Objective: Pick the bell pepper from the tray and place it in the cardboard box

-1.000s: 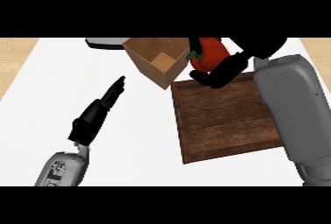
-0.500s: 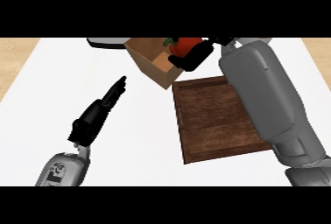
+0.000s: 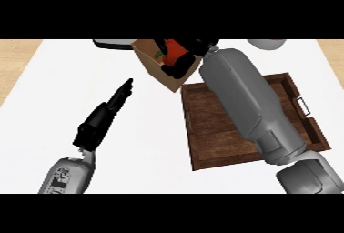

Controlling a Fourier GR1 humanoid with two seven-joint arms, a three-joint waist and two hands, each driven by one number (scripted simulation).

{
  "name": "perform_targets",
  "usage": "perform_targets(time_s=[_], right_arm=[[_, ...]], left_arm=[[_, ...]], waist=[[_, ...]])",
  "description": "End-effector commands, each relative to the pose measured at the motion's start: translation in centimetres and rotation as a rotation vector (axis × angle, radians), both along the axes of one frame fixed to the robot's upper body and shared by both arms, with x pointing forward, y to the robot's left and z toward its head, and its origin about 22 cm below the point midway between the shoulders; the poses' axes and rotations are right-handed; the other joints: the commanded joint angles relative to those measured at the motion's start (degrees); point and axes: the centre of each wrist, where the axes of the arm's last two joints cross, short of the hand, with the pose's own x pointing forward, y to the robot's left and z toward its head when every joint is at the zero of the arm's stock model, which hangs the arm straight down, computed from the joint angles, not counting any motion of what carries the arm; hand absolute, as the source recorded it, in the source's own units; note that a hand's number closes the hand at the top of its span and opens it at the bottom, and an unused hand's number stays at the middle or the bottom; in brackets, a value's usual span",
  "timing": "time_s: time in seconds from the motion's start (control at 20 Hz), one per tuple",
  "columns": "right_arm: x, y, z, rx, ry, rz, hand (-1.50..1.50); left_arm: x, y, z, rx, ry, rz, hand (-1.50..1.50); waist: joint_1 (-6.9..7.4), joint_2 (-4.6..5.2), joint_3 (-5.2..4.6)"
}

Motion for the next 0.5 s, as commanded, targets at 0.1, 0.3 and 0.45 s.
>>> perform_targets(time_s=[0.1,0.3,0.45], right_arm=[[1.0,-0.8,-3.3,0.017,0.240,-0.082,-1.50],[0.5,-0.3,-6.2,-0.019,0.299,-0.055,-1.50],[1.1,-0.2,-4.3,0.103,0.324,0.002,-1.50]], left_arm=[[0.1,1.5,1.0,0.017,0.003,-0.005,0.00],[-0.2,-1.0,0.0,-0.002,-0.006,-0.011,0.00],[1.0,-0.7,1.6,-0.015,-0.009,-0.020,0.00]], waist=[[1.04,0.29,0.02],[1.74,0.76,0.02],[1.23,0.60,0.04]])
